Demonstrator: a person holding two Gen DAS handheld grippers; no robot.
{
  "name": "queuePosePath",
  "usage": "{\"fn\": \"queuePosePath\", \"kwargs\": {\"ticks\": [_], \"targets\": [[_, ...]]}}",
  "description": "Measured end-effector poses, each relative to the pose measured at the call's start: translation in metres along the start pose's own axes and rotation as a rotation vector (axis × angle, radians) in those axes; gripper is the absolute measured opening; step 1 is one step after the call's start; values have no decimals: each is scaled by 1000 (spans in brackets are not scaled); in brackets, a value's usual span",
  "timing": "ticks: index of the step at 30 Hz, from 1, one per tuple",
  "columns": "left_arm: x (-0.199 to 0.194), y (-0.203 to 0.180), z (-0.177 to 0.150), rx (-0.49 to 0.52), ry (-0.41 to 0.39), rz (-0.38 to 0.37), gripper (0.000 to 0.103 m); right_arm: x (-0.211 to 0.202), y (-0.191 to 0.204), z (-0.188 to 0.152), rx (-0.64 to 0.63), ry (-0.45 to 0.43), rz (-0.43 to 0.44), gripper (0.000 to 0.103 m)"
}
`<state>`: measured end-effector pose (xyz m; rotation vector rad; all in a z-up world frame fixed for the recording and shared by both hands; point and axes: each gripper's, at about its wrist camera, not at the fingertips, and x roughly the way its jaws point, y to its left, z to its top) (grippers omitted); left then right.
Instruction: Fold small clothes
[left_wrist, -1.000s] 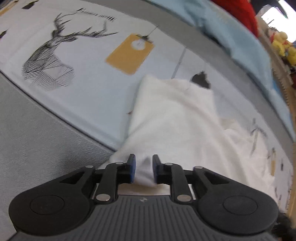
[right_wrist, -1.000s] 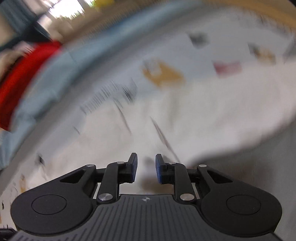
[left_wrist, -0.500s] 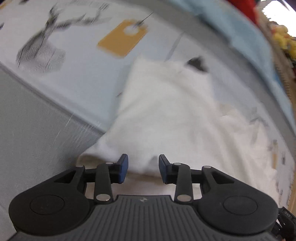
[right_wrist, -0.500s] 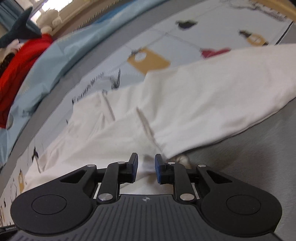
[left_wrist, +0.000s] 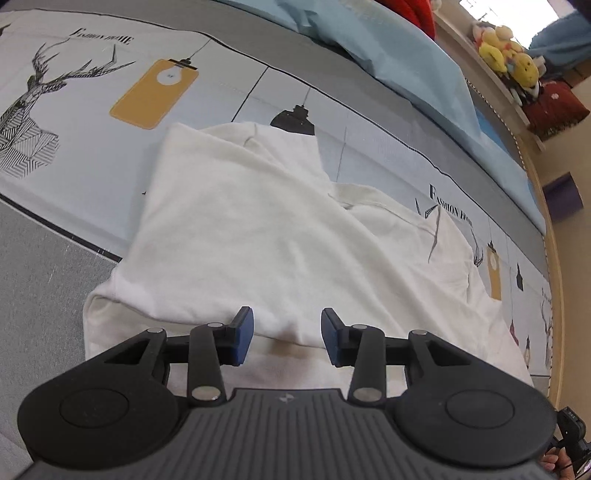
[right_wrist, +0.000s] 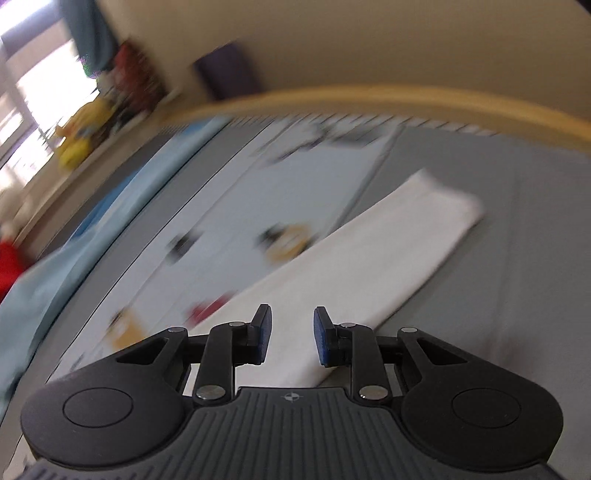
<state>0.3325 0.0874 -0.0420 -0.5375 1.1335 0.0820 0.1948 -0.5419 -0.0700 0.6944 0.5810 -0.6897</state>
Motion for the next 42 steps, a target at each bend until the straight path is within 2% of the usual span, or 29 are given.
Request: {"fn": "queuePosePath", "kwargs": {"ticks": [3,6,8,20,21,25,26,29,36,42], "targets": [[-2,0,1,-10,-3,-3,45,17,-44,11,97,-8,-88,26],[-2,-4,1,-7,-7,1,45,34,-78,14,209,29,-128,30],[0,-6,1,1,0,-6,45,48,-90,14,236,68,-106,38],[4,-14,-5,41,14,1,45,63,-99,18,306,3,-43,39],[5,-15,-6,44,17,3,45,63,-99,18,300,-2,-38,38],[4,-18,-7,45,20,-14,45,64,-102,17,321,-14,-59,7],[4,-20,-7,52,19,-15,45,64,-101,16,335,-16,-61,6],[6,-24,-12,84,33,-20,45,55,-84,13,335,-31,-76,3],[2,-28,-18,114,34,-38,45,17,-14,21,191,-130,37,3],[-2,-25,-18,114,33,-47,45,-7,33,13,110,-116,85,2]]}}
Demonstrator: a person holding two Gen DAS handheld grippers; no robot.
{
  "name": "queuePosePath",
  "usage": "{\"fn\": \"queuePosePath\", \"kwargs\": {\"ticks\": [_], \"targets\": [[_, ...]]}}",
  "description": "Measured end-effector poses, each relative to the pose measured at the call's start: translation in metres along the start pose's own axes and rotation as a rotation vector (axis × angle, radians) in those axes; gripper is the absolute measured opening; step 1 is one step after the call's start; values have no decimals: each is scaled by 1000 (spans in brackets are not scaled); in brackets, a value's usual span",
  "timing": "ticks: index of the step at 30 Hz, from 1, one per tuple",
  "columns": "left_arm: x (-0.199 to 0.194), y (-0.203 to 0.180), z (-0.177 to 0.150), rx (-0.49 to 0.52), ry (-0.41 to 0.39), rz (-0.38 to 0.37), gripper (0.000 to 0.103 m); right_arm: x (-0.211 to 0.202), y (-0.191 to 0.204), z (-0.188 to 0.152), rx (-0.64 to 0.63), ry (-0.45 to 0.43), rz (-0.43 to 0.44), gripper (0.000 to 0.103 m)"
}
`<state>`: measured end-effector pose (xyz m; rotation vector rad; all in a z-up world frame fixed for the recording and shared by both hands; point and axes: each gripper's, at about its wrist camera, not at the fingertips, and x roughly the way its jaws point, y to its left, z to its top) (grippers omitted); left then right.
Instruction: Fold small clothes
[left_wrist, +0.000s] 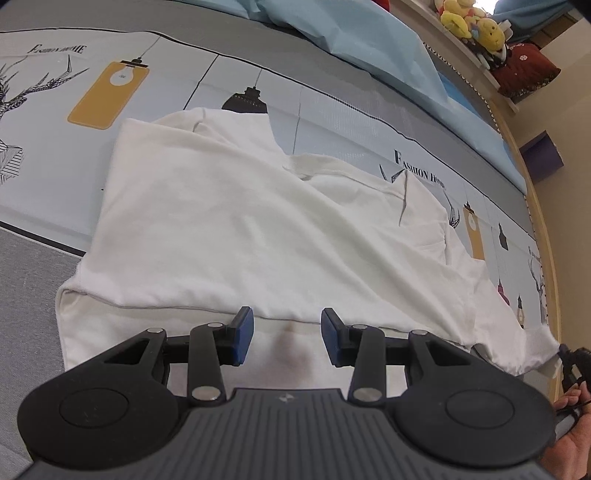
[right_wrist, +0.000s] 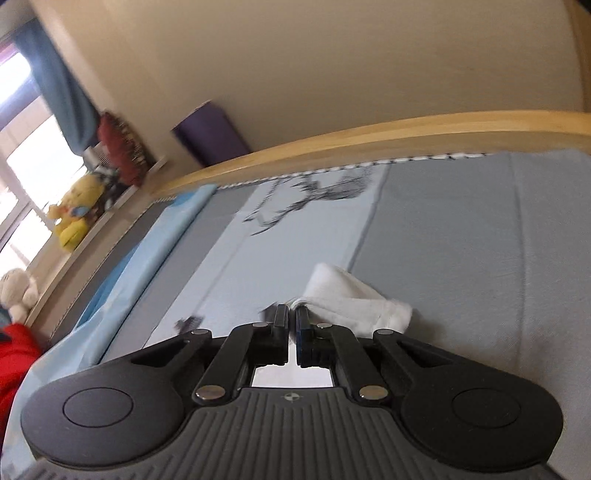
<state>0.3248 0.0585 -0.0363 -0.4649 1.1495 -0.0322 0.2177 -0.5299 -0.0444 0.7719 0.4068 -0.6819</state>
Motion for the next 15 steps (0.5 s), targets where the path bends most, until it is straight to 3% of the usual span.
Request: {"fn": "queuePosePath", "kwargs": {"ticks": [3,8,10,13,15], "targets": [[-2,2,1,-7,-2,-1,45,-12,28,-12,-47,25,37,2],[-6,9,6,-33,-15,-1,45,-46,102,-57,-264,73,154,2],[-10,17,10,-63,-31,10,45,-65,142,-87,-390,111,261,3],[-16,32,20,-110,-56,34,45,-102,199,-146,-618,221,517,3],[-19,42,26,-143,-68,42,45,-125,227,-192,-771,365,696,5]]}}
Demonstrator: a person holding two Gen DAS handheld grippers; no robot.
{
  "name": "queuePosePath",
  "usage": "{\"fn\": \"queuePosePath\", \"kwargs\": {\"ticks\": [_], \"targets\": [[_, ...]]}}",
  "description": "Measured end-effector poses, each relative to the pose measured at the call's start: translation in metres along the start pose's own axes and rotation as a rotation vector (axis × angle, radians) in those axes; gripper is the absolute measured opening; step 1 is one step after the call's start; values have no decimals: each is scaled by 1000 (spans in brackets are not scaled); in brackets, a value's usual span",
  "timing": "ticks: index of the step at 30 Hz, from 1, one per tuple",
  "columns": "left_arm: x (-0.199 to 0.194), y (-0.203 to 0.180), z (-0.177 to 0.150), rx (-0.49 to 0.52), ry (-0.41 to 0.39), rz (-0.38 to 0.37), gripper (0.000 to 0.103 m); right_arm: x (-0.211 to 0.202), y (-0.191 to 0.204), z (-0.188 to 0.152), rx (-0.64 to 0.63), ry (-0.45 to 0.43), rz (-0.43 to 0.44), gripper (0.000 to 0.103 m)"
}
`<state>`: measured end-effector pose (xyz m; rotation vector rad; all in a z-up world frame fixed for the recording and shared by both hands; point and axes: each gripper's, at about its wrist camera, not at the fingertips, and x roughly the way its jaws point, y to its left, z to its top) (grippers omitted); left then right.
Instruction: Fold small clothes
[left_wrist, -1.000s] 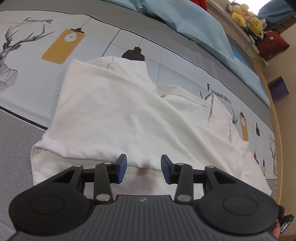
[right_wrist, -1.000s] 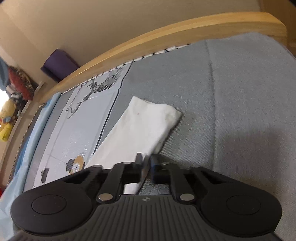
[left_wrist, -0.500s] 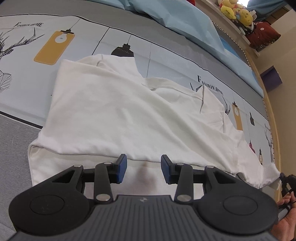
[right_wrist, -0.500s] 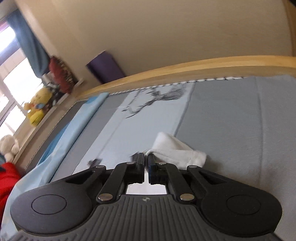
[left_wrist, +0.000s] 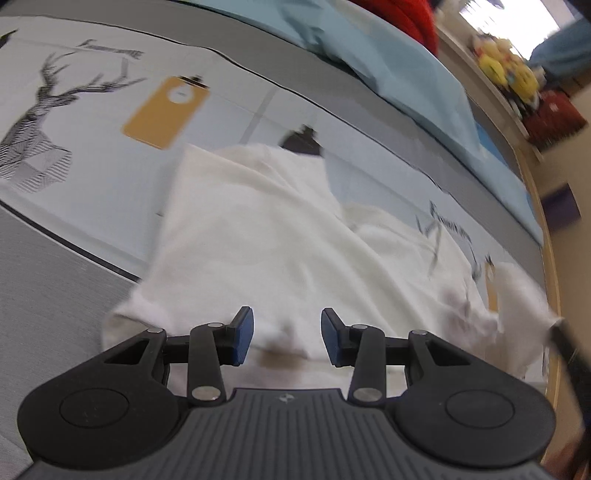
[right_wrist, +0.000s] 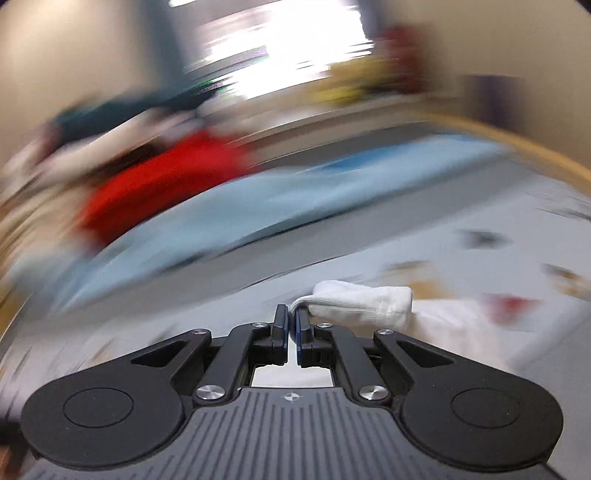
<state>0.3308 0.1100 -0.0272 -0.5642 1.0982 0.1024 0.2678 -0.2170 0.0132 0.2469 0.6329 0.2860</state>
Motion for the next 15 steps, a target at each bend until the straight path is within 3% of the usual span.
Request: {"fn": "queuePosePath", "kwargs": {"ticks": [2,6,10,15], "targets": [[-2,8,6,-27,-11,5,45,15,34,-16,-76,156,196,11],[-2,15,13,-54,-23,13,45,26,50,-34,-102,308,215,20],[5,13,14,-43,-26,-9,45,29,29,-28,-55,328,81,21],[24,6,9,-24,-51,-101,44,26,-17,-21,96,293,-113,23]]}}
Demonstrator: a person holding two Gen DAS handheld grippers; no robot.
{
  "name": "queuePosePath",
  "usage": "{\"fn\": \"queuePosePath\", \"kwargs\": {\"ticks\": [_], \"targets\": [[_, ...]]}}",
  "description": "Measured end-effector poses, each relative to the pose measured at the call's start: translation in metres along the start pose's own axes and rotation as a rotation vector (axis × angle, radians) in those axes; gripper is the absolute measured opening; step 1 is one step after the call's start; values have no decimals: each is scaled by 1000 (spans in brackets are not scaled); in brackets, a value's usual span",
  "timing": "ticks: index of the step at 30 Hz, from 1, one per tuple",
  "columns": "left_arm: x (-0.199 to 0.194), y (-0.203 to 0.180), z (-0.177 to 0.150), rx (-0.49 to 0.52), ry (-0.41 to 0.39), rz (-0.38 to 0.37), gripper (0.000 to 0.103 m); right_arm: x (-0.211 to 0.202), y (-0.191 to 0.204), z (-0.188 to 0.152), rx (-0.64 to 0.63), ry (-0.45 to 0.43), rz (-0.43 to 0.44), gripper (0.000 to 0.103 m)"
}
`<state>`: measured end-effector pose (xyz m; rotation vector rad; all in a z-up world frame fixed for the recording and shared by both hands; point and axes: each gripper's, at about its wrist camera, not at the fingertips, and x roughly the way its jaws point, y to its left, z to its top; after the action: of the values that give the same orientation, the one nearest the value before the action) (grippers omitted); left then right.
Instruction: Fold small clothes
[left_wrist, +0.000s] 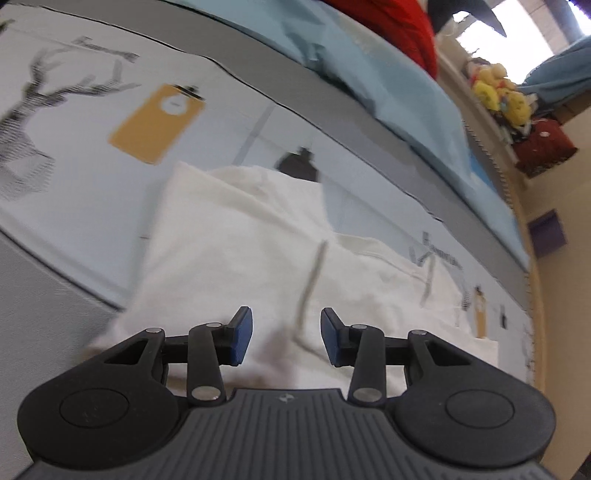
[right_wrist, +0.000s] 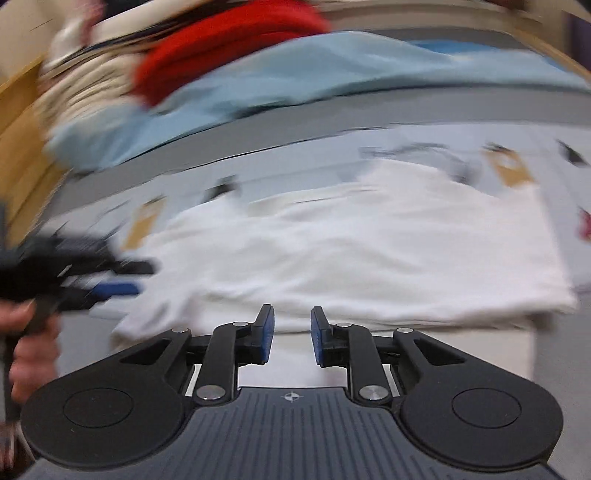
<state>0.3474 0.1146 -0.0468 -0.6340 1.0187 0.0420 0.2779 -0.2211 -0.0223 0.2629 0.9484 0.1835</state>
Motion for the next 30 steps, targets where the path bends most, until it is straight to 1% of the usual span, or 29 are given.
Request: {"fn": "queuePosePath", "kwargs": {"ticks": [1,3,7,9,11,13,15,16,19,20,21,22,23,24,25,26,27,29,30], "targets": [[7,-2,-1,5,4,-16,44,-2,-9,-1,31,-12,-23,23],[19,-9,-5,25,13,-20,44,-9,-26,0,97,-44,-68,23],[44,-19,-13,61,35,12,44,-20,-56,7,232,-117,-140,24],[52,-23,-16,89,40,38,39,-27,-72,11,307,-153,-179,24],[56,-28,-19,137,41,45,7,-32,-88,15,371,-190,-214,24],[48,-34,-20,199,7,73,7,-34,-100,19,417,-221,-242,24],[29,-31,-15,191,-37,73,6,-34,-113,22,461,-254,-272,24],[18,-28,-11,172,-59,98,6,-35,-117,22,480,-265,-284,24],[-18,-1,-3,88,-160,286,6,-33,-128,22,535,-284,-314,24],[-22,10,-1,57,-168,338,7,-32,-131,21,550,-282,-321,24],[-21,20,1,38,-145,375,7,-31,-133,21,562,-276,-322,25],[-16,28,3,29,-103,379,8,-28,-134,20,569,-269,-318,25],[-13,34,4,9,-76,362,11,-24,-135,19,574,-260,-312,25],[-14,39,3,-20,-75,364,11,-20,-135,18,580,-247,-304,25],[-17,39,3,-25,-90,385,10,-16,-135,17,586,-234,-297,26],[-20,37,3,-14,-108,395,13,-12,-134,16,590,-217,-286,27],[-23,35,4,-9,-124,387,13,-7,-133,15,593,-192,-273,28],[-27,36,5,-40,-144,322,13,3,-131,12,604,-147,-253,33],[-26,37,7,-51,-137,289,13,8,-132,10,619,-125,-244,33]]}}
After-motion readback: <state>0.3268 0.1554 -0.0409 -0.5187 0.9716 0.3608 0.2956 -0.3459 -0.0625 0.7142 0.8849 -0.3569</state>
